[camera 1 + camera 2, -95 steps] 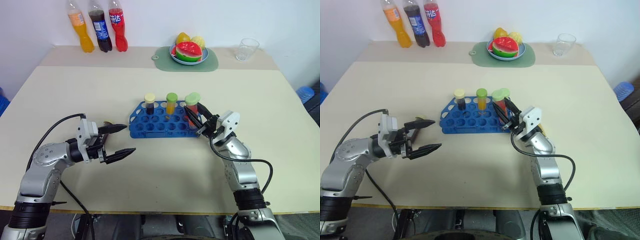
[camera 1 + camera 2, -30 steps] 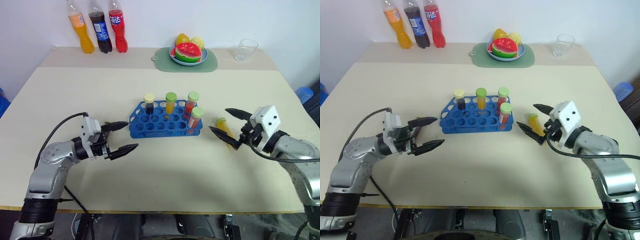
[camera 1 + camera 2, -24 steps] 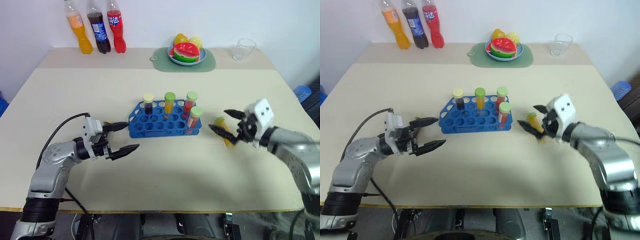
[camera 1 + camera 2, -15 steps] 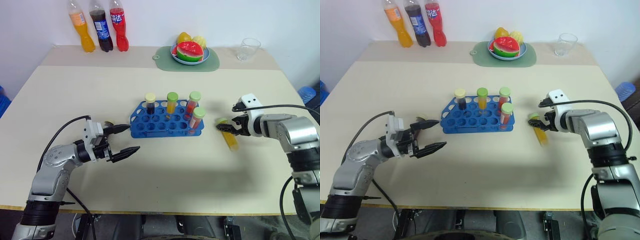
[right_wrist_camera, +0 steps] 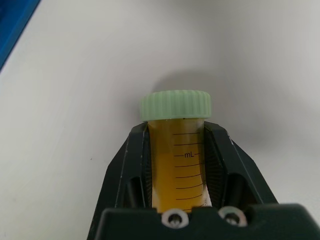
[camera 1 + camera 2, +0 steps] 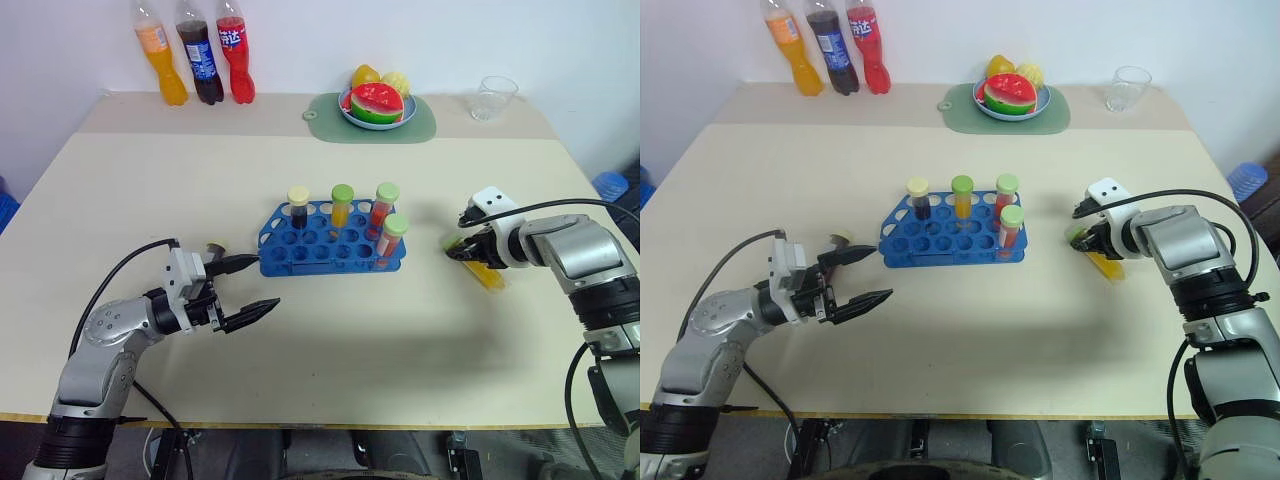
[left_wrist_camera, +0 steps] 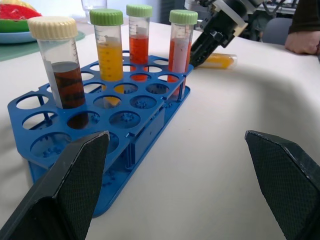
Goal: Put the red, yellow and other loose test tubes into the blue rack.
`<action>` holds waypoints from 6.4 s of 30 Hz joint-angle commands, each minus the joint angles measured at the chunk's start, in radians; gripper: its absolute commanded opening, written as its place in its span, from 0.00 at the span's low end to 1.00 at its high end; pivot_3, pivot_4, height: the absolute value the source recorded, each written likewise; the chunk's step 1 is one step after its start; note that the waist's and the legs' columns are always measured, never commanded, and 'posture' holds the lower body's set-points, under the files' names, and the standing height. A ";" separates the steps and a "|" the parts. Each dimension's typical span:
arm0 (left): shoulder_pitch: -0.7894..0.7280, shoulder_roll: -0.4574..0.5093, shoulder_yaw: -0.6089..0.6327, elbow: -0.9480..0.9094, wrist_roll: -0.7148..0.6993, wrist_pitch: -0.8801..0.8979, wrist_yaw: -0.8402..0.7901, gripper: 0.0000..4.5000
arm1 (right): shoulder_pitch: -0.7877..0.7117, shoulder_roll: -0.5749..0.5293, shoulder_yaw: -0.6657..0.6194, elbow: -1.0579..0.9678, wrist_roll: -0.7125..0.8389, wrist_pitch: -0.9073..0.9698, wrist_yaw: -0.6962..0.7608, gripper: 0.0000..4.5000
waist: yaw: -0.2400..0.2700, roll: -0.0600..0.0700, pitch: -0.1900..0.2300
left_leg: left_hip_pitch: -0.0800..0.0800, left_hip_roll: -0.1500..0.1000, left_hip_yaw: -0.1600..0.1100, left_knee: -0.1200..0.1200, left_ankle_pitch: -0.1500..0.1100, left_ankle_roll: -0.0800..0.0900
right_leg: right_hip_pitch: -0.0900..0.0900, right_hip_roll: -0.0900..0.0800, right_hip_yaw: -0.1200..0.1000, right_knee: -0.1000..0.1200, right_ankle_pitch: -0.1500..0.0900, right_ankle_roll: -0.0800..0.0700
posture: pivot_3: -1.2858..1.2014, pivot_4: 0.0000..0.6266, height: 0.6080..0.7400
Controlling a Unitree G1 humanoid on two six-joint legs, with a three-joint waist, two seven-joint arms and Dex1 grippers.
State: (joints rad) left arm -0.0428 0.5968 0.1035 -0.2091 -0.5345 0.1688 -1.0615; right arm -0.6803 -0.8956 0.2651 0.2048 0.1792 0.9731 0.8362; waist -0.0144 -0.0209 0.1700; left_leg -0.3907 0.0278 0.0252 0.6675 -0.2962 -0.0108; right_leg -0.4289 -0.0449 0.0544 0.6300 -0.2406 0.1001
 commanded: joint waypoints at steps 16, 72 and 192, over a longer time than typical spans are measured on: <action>-0.088 -0.015 0.037 0.108 -0.034 0.004 -0.018 1.00 | 0.296 0.472 -0.338 -0.553 0.444 -0.567 0.077 0.25 | -0.022 -0.001 0.000 | 0.003 0.002 -0.002 0.001 0.000 0.000 | 0.003 0.004 0.000 0.002 0.000 0.000 | 0.52 0.24 1.00; -0.075 -0.053 0.192 -0.045 -0.133 0.194 0.319 1.00 | 0.285 0.700 -0.134 -0.029 -0.027 -1.330 -0.116 0.99 | -0.027 0.000 0.000 | 0.002 0.002 -0.002 0.000 0.002 -0.003 | 0.001 -0.002 -0.001 0.003 0.001 0.000 | 0.52 0.24 1.00; -0.475 -0.189 -0.166 0.454 0.102 -0.015 -0.116 0.18 | 0.850 0.249 -0.387 -0.486 0.132 -1.097 0.023 1.00 | 0.002 -0.001 -0.002 | 0.006 -0.004 -0.005 0.000 0.006 -0.011 | 0.008 -0.001 -0.002 0.001 0.000 0.000 | 0.52 0.24 1.00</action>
State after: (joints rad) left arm -0.5500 0.3905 -0.0522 0.2220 -0.4674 0.1401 -1.1766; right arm 0.1769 -0.6394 -0.0963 -0.2697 0.2983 -0.1131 0.8554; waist -0.0126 -0.0219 0.1682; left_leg -0.3849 0.0239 0.0199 0.6674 -0.2899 -0.0216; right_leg -0.4205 -0.0453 0.0526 0.6308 -0.2404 0.1004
